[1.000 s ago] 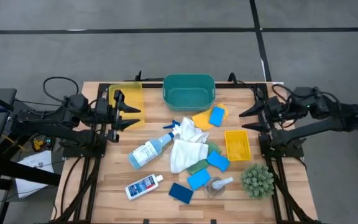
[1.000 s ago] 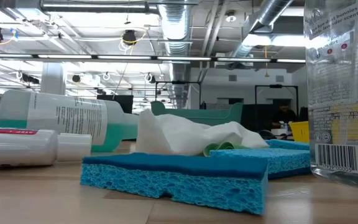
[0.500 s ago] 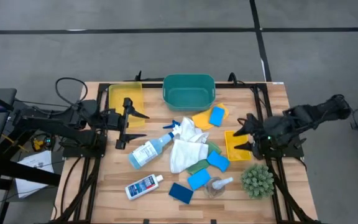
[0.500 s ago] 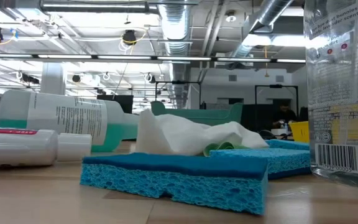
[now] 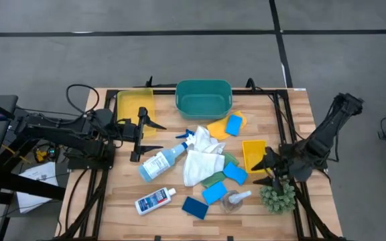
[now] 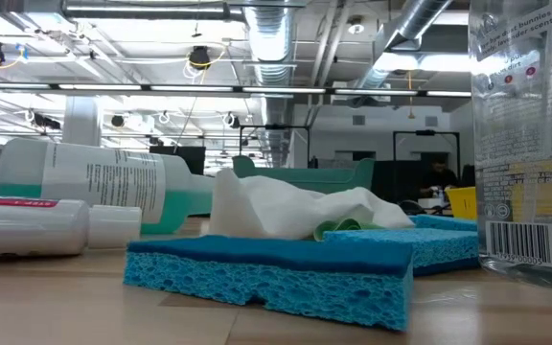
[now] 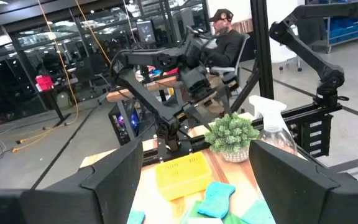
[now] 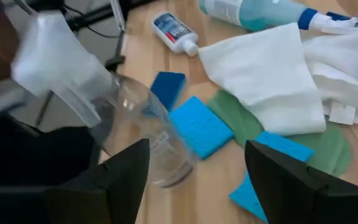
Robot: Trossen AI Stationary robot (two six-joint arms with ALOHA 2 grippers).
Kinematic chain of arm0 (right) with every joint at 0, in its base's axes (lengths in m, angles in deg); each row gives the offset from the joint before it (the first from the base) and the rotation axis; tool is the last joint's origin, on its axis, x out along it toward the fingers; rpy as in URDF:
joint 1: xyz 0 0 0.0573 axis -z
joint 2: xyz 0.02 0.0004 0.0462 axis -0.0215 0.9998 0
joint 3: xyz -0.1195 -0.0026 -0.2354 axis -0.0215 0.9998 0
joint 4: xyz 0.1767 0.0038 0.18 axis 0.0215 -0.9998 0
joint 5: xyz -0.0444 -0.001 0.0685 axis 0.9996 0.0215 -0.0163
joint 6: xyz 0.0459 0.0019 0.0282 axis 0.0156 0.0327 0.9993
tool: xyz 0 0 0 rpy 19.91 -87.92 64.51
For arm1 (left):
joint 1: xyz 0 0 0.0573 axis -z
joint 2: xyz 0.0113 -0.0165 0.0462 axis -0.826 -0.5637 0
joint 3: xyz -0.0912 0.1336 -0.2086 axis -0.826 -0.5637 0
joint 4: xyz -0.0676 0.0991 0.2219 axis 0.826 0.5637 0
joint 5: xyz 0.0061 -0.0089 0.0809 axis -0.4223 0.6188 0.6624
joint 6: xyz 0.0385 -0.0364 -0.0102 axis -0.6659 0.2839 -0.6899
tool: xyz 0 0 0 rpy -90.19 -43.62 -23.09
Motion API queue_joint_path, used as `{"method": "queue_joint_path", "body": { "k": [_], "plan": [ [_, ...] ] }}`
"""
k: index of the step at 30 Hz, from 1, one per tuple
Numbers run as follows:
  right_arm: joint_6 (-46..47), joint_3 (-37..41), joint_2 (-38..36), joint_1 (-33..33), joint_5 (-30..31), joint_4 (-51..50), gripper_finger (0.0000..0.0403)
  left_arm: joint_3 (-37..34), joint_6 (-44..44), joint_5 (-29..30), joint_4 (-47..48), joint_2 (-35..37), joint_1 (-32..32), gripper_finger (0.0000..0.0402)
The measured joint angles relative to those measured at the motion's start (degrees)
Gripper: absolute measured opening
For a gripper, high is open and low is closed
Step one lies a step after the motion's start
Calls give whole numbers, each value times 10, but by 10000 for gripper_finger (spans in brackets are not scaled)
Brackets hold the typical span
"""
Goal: Pick & Place Kitchen Items
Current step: Put the transparent spray bottle into the left yellow bin
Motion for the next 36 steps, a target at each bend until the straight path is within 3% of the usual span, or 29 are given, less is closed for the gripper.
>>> {"method": "queue_joint_path", "body": {
  "k": [15,36],
  "plan": [
    [-1,0,96,-93,118,115,255,0,0,0,-39,1,38,290],
    [-79,0,140,-73,101,242,255,0,2,0,-59,0,61,290]
  ]
}}
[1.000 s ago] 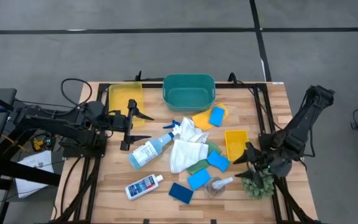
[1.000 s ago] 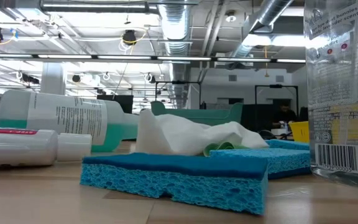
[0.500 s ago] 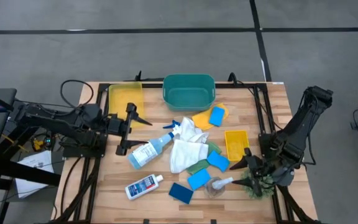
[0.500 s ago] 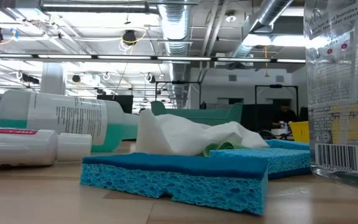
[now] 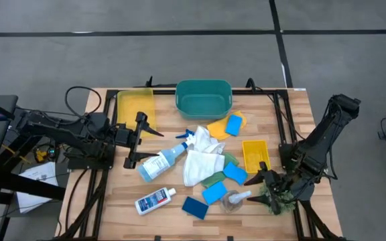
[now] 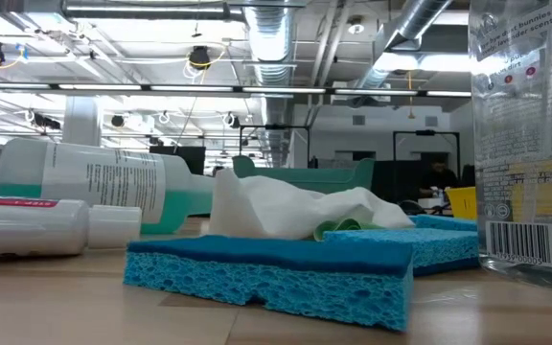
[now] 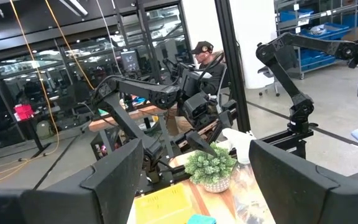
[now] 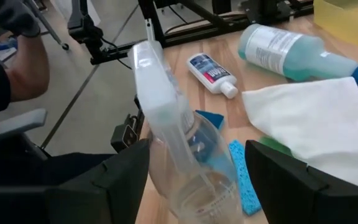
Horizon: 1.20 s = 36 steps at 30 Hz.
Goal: Pick & Place Kitchen Items
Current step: Put the transparent spray bottle into the left yellow bin
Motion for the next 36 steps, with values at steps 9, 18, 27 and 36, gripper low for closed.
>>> {"method": "queue_joint_path", "body": {
  "k": [9,18,27,36],
  "plan": [
    [-17,0,4,3,0,25,255,0,0,0,0,0,0,290],
    [-39,0,4,7,0,51,255,0,0,0,1,0,0,290],
    [-38,-1,34,34,-40,71,255,0,0,0,2,0,0,290],
    [-38,0,33,36,-41,74,238,0,0,0,4,0,0,290]
  ]
}}
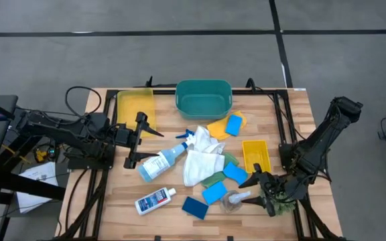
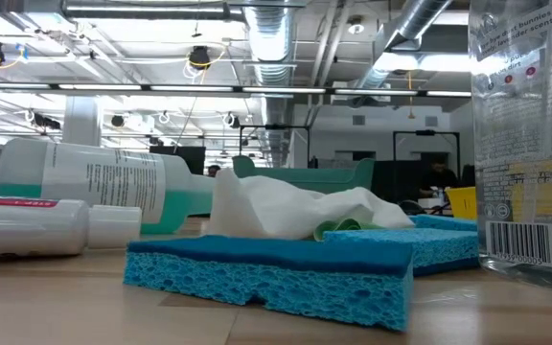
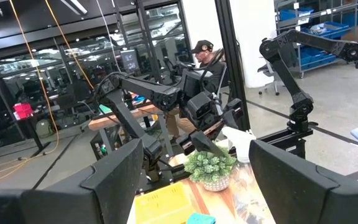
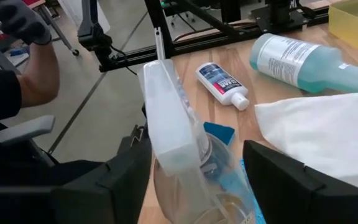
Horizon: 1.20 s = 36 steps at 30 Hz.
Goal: Pick & Place Kitchen Items
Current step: Put the transparent spray bottle into the left yellow bin
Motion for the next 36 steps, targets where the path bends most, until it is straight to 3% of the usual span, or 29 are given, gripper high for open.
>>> {"method": "queue_joint_path", "body": {
  "k": [14,21,27,33,36],
  "plan": [
    [-3,0,-1,-1,-11,0,28,0,0,0,2,0,0,290],
    [-5,0,-1,3,-15,3,33,0,0,7,-35,-28,0,290],
    [-41,-12,0,16,-18,-3,32,5,14,17,-124,-91,0,290],
    [-108,-56,0,46,-18,-32,27,77,45,33,-106,-172,0,290],
    [-122,-80,0,62,-18,-79,29,130,62,32,-46,-210,0,290]
  ]
}}
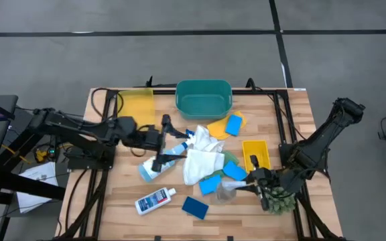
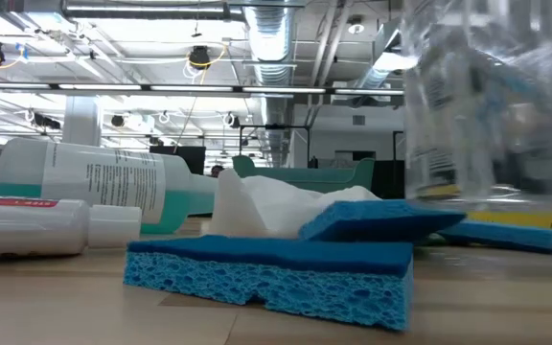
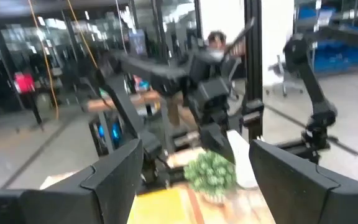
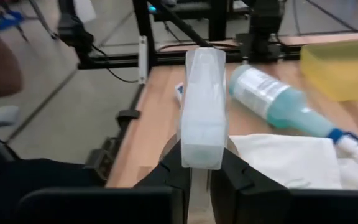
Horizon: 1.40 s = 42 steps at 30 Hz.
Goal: Pick & Place Kitchen Items
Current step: Put the transparent spray bottle into the left yellow bin
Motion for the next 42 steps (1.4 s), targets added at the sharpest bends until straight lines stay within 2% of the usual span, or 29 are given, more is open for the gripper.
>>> {"method": "queue_joint_path", "body": {
  "k": [5,14,24,31,38,42],
  "plan": [
    [-13,-26,0,32,-18,-48,31,66,18,0,67,-63,4,290],
    [-27,-33,0,62,-61,-51,30,116,18,-1,65,-150,20,290],
    [-33,-33,0,69,-63,-51,30,159,42,0,20,-242,20,290],
    [-33,-33,0,69,-62,-57,31,186,48,-13,15,-284,29,290],
    [-32,-33,-1,77,-60,-58,31,193,59,-16,6,-295,40,290],
    [-33,-33,-1,87,-60,-57,31,193,63,6,4,-295,40,290]
  ]
}}
